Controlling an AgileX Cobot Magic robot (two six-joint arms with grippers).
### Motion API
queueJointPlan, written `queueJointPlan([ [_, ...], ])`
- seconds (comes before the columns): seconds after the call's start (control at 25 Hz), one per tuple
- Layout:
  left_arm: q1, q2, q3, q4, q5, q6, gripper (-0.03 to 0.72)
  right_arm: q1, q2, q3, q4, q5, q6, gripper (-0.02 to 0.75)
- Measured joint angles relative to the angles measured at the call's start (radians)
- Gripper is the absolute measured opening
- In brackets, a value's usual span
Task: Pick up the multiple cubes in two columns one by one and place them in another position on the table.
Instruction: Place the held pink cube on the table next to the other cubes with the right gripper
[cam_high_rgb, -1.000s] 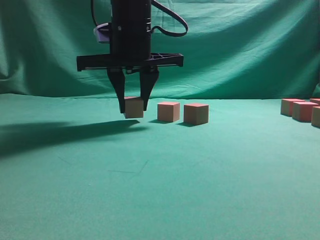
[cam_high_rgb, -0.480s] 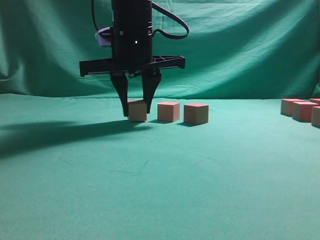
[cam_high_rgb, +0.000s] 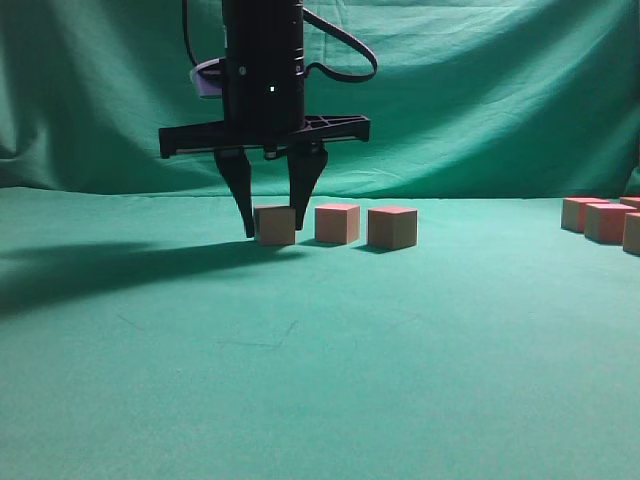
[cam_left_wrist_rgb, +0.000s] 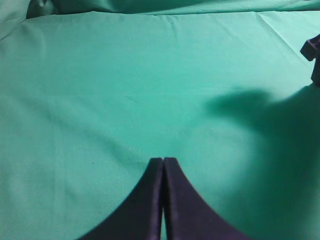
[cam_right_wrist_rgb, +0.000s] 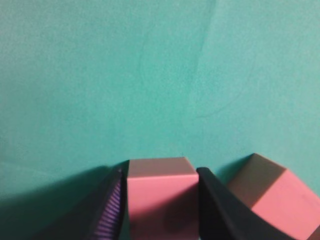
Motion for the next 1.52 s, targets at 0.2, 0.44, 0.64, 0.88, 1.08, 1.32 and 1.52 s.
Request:
queueJointPlan([
  [0.2,0.000,0.000,0.000,0.000,0.000,0.000,0.000,0.000,0.000,0.000,0.000,0.000,-0.002,0.312],
  [0.44,0.000,0.000,0.000,0.000,0.000,0.000,0.000,0.000,0.000,0.000,0.000,-0.004,-0.021,0.312],
  [0.64,0.000,0.000,0.000,0.000,0.000,0.000,0.000,0.000,0.002,0.000,0.002,-0.006,-0.027,0.312],
  [0.88,0.000,0.000,0.000,0.000,0.000,0.000,0.000,0.000,0.002,-0.030,0.002,-0.006,-0.047,0.438],
  [1.08,0.000,0.000,0.000,0.000,0.000,0.000,0.000,0.000,0.006,-0.054,0.000,-0.006,-0.061,0.438],
  [1.32,0.000,0.000,0.000,0.000,0.000,0.000,0.000,0.000,0.007,-0.213,-0.002,0.036,-0.106,0.463],
  [1.52,0.000,0.000,0.000,0.000,0.000,0.000,0.000,0.000,-0.091,-0.265,0.000,0.046,-0.203,0.463],
])
